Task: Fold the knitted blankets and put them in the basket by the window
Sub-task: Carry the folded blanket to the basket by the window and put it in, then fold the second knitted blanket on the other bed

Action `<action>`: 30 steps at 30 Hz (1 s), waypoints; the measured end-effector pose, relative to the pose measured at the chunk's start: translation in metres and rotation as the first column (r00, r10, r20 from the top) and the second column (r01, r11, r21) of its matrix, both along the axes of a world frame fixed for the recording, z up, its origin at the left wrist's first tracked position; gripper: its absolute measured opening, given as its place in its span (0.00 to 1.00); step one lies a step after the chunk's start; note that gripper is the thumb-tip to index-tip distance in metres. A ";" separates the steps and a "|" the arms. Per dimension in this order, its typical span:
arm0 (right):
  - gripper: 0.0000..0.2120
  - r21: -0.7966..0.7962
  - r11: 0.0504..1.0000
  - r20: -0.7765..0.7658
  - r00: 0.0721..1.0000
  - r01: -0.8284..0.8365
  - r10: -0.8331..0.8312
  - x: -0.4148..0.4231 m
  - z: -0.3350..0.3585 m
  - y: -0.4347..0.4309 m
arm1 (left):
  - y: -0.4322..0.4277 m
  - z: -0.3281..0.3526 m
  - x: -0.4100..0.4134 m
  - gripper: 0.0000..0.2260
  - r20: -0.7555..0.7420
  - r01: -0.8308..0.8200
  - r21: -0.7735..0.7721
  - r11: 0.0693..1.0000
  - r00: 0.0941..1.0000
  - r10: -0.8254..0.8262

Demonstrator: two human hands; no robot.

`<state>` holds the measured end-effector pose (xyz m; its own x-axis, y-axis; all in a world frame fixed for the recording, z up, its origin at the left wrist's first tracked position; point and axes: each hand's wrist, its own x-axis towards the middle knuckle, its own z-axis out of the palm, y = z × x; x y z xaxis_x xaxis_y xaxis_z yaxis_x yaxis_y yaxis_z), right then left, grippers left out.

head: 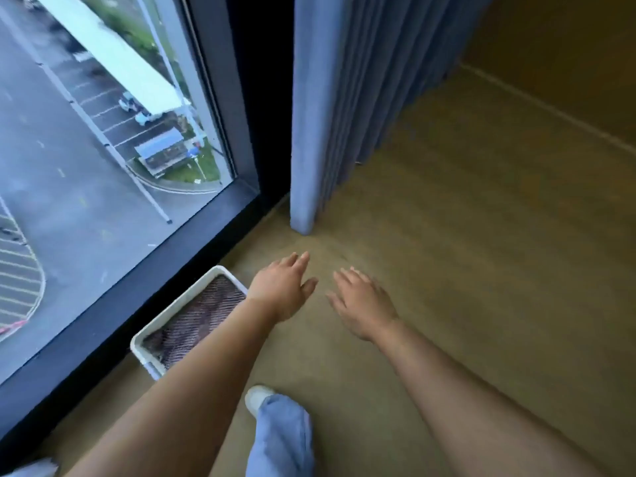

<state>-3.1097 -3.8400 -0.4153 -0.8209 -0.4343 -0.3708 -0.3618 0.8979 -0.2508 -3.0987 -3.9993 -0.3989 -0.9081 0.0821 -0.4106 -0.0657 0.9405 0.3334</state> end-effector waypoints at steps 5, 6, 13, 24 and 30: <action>0.25 0.019 0.957 -0.084 0.955 0.288 -0.285 0.080 0.073 0.179 | 0.181 0.075 0.028 0.28 -0.070 0.327 -0.057 0.943 0.941 -0.330; 0.25 0.028 0.929 -0.107 0.925 0.368 -0.363 0.106 0.090 0.225 | 0.230 0.091 0.044 0.28 -0.061 0.419 -0.068 0.905 0.904 -0.423; 0.25 0.057 0.711 -0.213 0.704 0.701 -0.677 0.241 0.163 0.428 | 0.455 0.154 0.125 0.26 -0.062 0.736 -0.072 0.673 0.670 -0.740; 0.26 0.045 0.246 -0.313 0.247 0.968 -0.917 0.417 0.233 0.667 | 0.778 0.229 0.223 0.25 -0.168 0.960 -0.166 0.224 0.197 -0.966; 0.26 0.019 -0.006 -0.352 0.001 1.000 -0.936 0.478 0.268 0.788 | 0.942 0.271 0.281 0.23 -0.229 0.975 -0.223 -0.005 -0.057 -0.972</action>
<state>-2.6318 -3.0518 -0.1473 -0.4281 0.9013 -0.0657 0.9021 0.4219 -0.0903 -2.8179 -3.0572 -0.1280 0.0434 0.9790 -0.1991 0.9925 -0.0193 0.1210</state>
